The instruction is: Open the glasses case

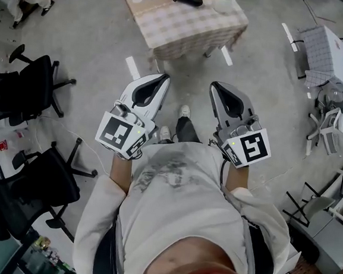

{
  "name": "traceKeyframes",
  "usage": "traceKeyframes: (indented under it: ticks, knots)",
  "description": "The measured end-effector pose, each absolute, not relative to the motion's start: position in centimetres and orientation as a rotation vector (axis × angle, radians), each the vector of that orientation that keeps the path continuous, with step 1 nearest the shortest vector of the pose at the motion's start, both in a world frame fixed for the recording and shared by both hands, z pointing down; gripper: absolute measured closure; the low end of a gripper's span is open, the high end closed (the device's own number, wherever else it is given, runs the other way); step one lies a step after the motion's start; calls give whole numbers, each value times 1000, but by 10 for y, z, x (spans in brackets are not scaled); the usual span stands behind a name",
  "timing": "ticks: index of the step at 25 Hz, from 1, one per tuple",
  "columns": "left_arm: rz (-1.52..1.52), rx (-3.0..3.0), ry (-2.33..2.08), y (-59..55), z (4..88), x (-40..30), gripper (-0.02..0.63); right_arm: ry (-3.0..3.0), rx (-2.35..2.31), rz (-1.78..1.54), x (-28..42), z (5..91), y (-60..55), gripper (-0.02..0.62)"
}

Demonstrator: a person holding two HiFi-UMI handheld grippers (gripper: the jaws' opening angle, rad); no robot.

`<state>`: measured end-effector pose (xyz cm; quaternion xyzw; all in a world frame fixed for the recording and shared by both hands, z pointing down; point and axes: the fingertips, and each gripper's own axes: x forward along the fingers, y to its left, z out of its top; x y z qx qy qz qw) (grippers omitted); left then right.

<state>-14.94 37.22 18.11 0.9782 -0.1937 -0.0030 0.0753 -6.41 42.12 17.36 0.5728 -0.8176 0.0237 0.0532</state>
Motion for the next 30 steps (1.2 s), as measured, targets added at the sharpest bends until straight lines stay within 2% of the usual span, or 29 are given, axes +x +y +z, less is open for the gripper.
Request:
traceKeyframes:
  ticks: [19, 30]
  knots:
    - [25, 2920, -834, 289, 163, -53, 598, -2680, 1522, 64, 32, 167, 321, 580]
    - [64, 2906, -870, 266, 171, -28, 598, -2710, 1478, 113, 55, 178, 293, 580]
